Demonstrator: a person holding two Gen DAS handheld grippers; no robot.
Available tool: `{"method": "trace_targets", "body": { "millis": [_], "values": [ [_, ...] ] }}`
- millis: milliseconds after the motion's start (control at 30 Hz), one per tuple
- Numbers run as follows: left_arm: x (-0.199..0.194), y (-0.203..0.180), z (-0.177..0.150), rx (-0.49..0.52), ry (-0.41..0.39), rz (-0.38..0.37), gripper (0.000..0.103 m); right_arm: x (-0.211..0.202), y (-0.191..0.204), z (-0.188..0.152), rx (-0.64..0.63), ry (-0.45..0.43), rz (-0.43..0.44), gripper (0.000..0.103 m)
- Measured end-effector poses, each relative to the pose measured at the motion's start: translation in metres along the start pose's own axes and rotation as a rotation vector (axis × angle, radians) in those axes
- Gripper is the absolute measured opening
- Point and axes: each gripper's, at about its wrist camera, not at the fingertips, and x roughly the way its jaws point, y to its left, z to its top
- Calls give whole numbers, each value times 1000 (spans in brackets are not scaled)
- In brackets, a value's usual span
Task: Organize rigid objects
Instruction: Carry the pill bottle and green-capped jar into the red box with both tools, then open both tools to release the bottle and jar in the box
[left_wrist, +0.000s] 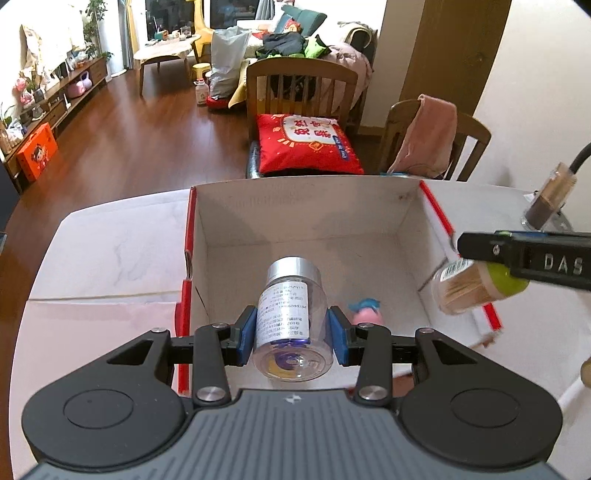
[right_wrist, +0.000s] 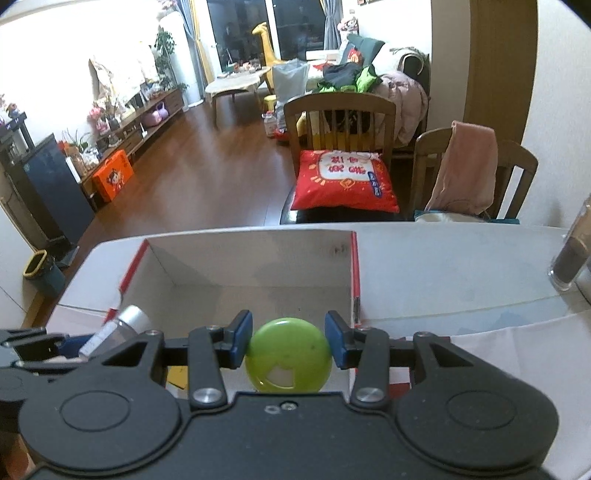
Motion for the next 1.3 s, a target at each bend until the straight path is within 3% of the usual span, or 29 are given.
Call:
{"method": "trace_targets", "body": {
  "millis": [700,1067,1300],
  "values": [
    [93,1,19,28,98,58,41,89,7,-5,-92,85,-43,42],
    [115,4,20,26,151,60,40,89,15,-12,-169,105,-69,43],
    [116,7,20,15,171,55,41,85,10,-12,-136,121,-44,48]
  ]
}}
